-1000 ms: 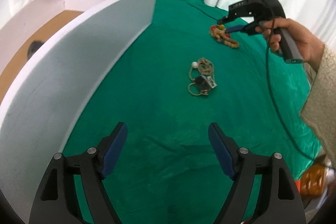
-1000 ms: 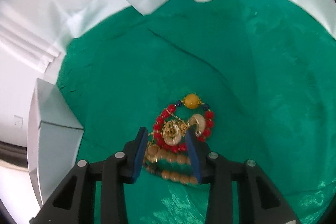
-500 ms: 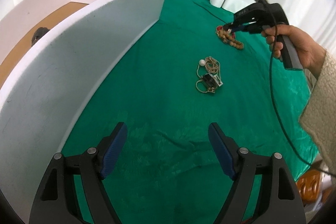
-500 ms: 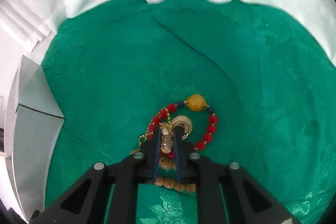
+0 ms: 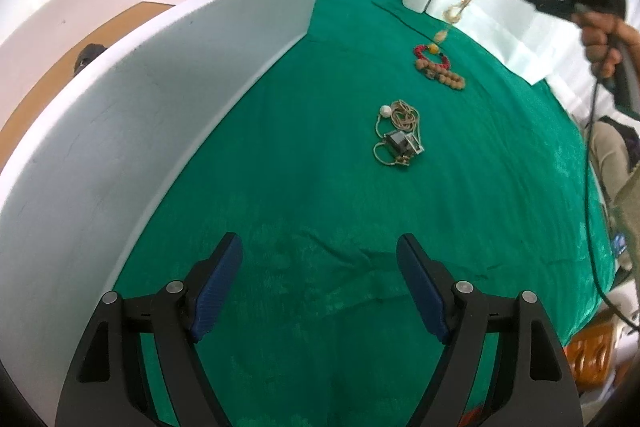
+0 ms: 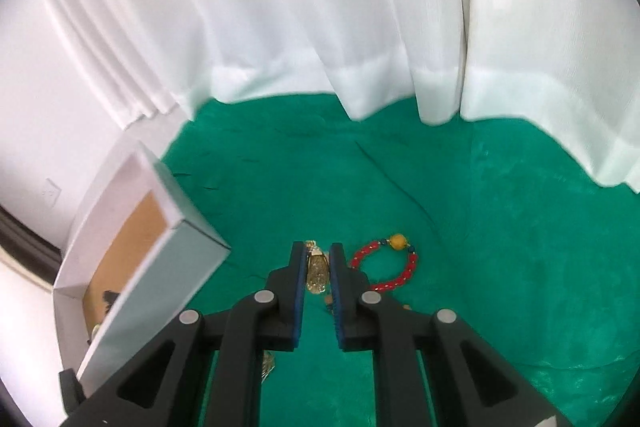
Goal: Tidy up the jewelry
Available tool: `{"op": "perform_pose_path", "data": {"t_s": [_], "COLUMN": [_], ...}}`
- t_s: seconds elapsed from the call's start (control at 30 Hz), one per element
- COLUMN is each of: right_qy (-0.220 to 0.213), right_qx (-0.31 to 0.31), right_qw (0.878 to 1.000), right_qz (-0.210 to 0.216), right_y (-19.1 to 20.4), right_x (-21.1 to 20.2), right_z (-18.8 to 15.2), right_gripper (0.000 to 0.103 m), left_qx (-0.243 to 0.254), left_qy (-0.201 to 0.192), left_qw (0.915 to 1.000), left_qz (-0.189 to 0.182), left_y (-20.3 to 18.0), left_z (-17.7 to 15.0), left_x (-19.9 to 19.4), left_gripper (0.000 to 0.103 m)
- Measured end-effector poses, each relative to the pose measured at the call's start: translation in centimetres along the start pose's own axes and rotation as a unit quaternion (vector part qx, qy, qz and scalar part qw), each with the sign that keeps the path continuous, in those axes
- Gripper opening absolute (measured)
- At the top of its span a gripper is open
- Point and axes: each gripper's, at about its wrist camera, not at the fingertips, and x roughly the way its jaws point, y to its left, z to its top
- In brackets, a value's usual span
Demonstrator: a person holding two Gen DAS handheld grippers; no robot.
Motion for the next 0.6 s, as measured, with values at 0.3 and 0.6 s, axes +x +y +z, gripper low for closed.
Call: {"op": "perform_pose_path", "data": {"t_s": [0.3,0.6], "right_qy": [-0.004,0.081], "right_qx": [-0.032,-0.013], "right_qw": [0.999,0.997], "right_qz": [0.009,0.011], "right_y": [2.0,-0.2], "right_x": [-4.9,-1.3], "right_z": [-3.4,-12.2], "right_gripper": [0.012,0.012], "left_qx": [0.004,0.032], "left_qy": [-0.002,0.003], "left_qw": [1.0,0.9995], "left_qz": [-0.001,-0.003], "left_y": [-0.3,-1.9], "left_z": [-0.8,-0.8], "left_x": [-0.9,-1.3], "left_gripper": [0.081,0.081]}}
